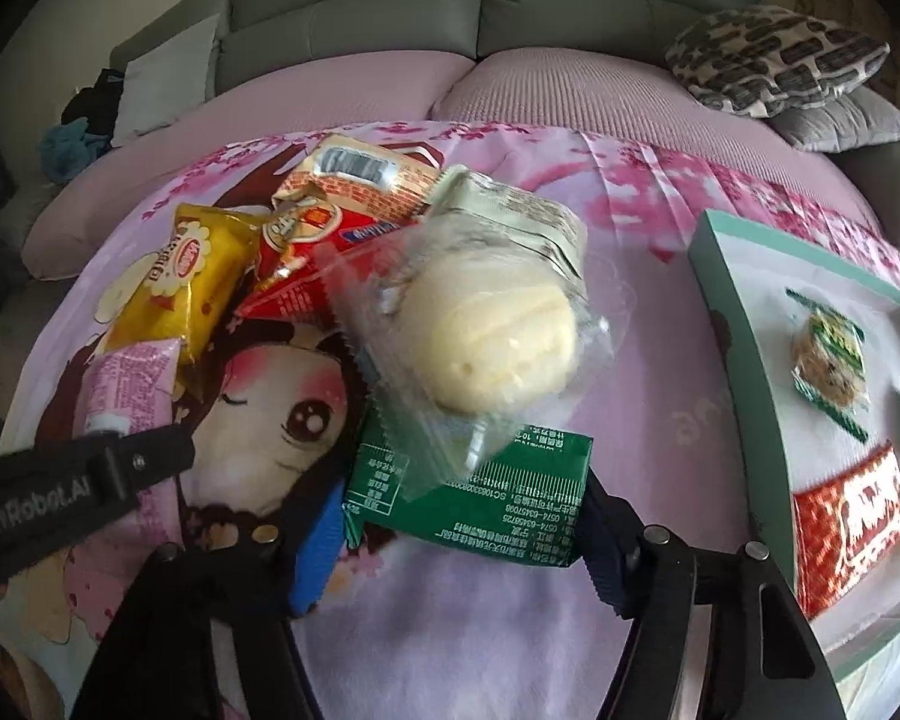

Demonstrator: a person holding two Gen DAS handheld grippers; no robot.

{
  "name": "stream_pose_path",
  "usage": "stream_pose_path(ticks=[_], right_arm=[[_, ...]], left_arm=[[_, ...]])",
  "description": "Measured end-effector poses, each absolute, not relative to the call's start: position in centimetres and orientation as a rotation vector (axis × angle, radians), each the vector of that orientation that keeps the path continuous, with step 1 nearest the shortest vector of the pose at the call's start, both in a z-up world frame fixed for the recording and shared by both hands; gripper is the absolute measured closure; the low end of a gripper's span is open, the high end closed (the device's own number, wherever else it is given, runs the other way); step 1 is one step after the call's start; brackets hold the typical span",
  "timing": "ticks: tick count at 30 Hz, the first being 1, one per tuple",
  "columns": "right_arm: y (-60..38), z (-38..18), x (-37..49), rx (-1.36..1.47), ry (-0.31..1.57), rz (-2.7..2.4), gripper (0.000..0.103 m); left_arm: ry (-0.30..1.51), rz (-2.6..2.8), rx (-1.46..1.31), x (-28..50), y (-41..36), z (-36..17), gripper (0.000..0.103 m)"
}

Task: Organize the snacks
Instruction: 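Grasp the dark green packet with the right tool while the left tool holds the pink packet, then carry the pink packet into the tray and open the left tool while the right tool carries the green packet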

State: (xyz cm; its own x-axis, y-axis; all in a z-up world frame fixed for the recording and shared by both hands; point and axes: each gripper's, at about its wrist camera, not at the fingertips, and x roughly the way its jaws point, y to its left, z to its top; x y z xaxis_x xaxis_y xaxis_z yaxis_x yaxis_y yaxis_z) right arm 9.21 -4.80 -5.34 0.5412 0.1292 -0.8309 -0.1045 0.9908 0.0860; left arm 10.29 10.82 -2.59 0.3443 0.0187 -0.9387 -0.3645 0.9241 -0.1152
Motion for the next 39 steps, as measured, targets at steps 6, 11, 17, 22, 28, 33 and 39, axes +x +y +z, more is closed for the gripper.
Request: stream_pose_path(ticks=[6, 11, 17, 22, 28, 33, 39], right_arm=[[-6.8, -4.8, 8.2, 0.058, 1.01, 0.135, 0.034], [-8.2, -3.6, 7.4, 0.086, 0.996, 0.134, 0.034], [-10.2, -0.8, 6.1, 0.114, 0.916, 0.137, 0.034], [-12.3, 0.8, 5.8, 0.149, 0.875, 0.115, 0.034], [-15.8, 1.9, 5.8, 0.205, 0.838, 0.057, 0.034], [-19.3, 2.3, 6.0, 0.258, 0.814, -0.01, 0.034], [-23.6, 2.4, 7.0, 0.27, 0.777, -0.116, 0.034]], left_arm=[[1.193, 0.242, -0.312, 10.1, 9.5, -2.3, 0.063], [1.168, 0.225, -0.288, 9.9, 7.9, -1.5, 0.063], [1.142, 0.209, -0.278, 9.5, 6.1, -0.5, 0.063], [1.101, 0.221, -0.267, 9.0, 5.4, 0.5, 0.063], [1.054, 0.22, -0.255, 9.0, 4.6, 1.4, 0.063], [1.031, 0.2, -0.24, 9.1, 3.5, 2.0, 0.063], [1.014, 0.183, -0.228, 9.1, 1.9, 2.7, 0.063]])
